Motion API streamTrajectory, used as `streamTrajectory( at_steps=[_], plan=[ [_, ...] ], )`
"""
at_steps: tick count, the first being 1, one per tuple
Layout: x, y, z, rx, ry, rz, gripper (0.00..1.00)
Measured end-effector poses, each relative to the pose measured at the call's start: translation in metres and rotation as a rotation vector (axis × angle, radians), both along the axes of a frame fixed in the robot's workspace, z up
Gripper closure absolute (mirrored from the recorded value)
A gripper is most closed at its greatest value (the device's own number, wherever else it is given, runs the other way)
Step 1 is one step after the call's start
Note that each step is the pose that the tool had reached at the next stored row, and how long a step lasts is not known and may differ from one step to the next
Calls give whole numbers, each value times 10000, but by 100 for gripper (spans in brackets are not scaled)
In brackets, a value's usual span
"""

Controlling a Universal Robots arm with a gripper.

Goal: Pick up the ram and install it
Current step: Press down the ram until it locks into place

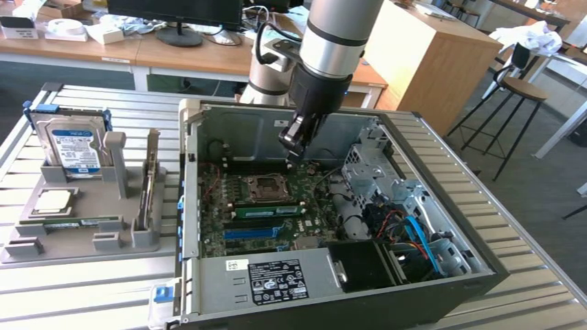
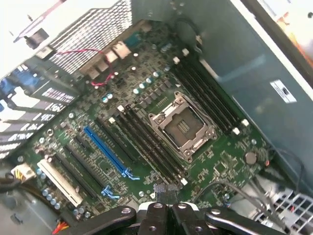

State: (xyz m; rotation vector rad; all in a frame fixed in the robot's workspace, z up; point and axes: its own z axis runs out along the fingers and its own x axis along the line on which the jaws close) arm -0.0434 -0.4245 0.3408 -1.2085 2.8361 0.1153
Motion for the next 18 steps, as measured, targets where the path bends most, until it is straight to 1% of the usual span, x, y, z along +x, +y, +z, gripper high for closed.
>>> streamTrajectory(
  at_steps=[5, 6, 9, 10, 12, 14, 15, 18],
  plan=[
    [0, 0, -2, 0, 0, -809, 90],
    [0, 0, -2, 0, 1, -889, 90],
    [0, 1, -3, -2, -1, -904, 90],
    [0, 1, -3, -14, -2, -926, 90],
    [-1, 1, -2, -88, -4, -1053, 90],
    [0, 1, -3, -133, -6, -1188, 90],
    [0, 1, -3, -148, -7, -1234, 90],
    [0, 1, -2, -154, -6, -1257, 90]
  ],
)
